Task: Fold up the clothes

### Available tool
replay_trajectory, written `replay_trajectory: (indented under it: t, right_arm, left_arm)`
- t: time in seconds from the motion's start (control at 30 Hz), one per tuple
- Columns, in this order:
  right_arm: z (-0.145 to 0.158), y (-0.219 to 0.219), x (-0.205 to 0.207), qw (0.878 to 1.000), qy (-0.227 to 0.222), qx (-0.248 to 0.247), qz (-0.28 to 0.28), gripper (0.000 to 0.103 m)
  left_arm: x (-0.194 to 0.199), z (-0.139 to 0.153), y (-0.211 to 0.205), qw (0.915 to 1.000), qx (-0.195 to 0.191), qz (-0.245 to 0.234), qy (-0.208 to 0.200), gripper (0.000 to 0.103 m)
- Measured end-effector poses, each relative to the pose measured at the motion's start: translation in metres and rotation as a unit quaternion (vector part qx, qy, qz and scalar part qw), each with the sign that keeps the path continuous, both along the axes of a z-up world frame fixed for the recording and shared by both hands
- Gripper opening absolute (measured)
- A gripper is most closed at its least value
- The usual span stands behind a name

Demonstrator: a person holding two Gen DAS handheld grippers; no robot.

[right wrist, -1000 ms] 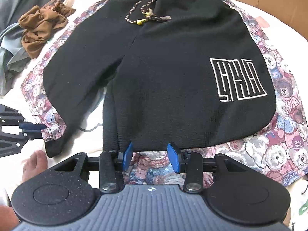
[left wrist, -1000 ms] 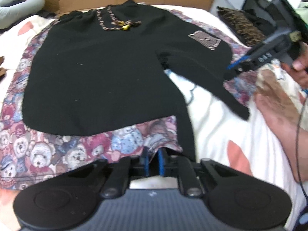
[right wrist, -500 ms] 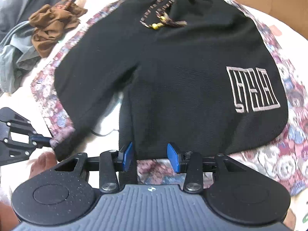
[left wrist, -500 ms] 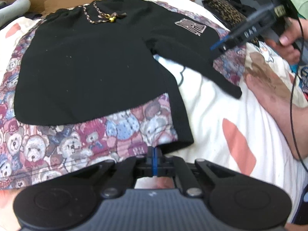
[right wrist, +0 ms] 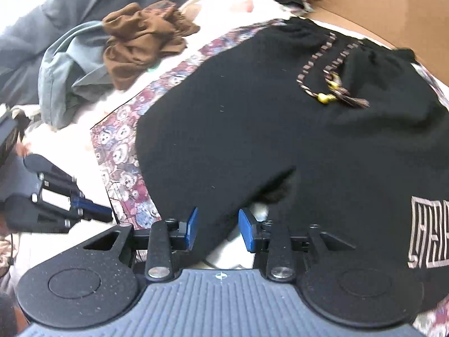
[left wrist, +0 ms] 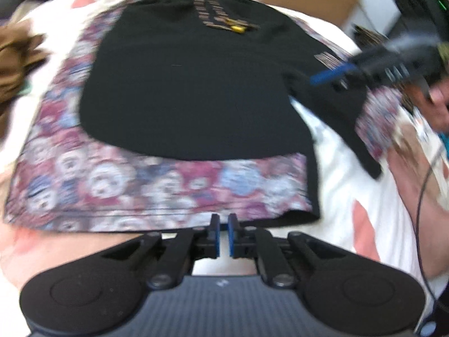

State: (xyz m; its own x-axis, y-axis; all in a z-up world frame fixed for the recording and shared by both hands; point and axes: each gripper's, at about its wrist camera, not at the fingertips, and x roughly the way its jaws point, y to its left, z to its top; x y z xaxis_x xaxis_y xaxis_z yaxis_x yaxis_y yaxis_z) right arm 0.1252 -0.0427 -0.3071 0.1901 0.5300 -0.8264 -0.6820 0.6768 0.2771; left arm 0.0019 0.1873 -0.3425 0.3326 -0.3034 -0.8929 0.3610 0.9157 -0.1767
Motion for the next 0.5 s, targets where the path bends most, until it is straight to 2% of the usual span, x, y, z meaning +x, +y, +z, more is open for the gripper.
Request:
replay_trajectory:
  t: [0.07,0.23,0.37,0.5]
  right_arm:
    - [-0.002,0.010,0.001,1.000,-0.007,-0.003,0.017,0.033]
    - [-0.015,0.033,-0.002,0.998,-0.016,-0.023,0.060,0.032]
    - [-0.032,0.045,-0.007,0.996,-0.007,-0.043,0.084,0.025]
    - [-0.043,0.052,-0.021,0.992,-0.012,-0.060,0.107,0.025]
  left_arm:
    - [0.004,0.001,0.012,0.9997,0.006,0.025,-0.002,0.008]
    - [0.014,0.005,0.045,0.9950,0.026,0.094,-0.021,0.016]
    - [0.021,0.007,0.073,0.9874,0.049,0.145,-0.039,0.031]
    - [0.031,0.008,0.097,0.9784,0.071,0.188,-0.048,0.046]
